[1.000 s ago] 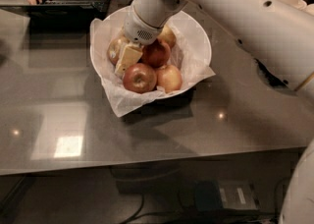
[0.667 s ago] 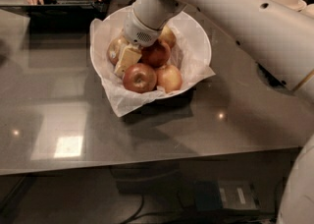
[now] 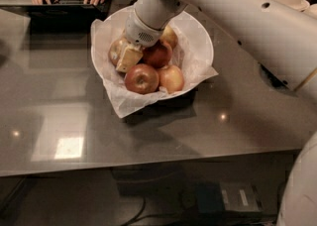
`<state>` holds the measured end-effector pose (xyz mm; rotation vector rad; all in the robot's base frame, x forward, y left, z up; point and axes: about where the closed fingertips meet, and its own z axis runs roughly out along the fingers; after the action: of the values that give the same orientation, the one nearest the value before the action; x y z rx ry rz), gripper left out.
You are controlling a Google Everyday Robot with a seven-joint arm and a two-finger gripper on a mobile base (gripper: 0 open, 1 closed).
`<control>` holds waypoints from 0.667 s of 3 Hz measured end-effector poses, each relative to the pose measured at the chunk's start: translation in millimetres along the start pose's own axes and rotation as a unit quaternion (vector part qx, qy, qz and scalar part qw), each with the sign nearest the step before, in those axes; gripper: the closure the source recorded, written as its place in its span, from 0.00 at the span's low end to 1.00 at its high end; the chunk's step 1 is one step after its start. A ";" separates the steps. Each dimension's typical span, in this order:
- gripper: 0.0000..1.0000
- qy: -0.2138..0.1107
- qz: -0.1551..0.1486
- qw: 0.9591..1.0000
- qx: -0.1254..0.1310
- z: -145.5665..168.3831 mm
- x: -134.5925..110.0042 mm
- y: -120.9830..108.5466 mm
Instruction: Pick apple from white bowl
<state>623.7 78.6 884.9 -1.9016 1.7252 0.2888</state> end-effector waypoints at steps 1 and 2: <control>1.00 -0.003 -0.004 1.000 0.017 -15.4 -0.2 -5.6; 1.00 -0.010 -0.019 0.999 0.046 -47.7 -0.5 -12.4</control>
Offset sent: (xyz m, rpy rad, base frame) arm 0.0028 -0.0499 0.0818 0.0474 -0.1866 -0.0168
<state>626.0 54.1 927.7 -1.8567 1.6579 0.2100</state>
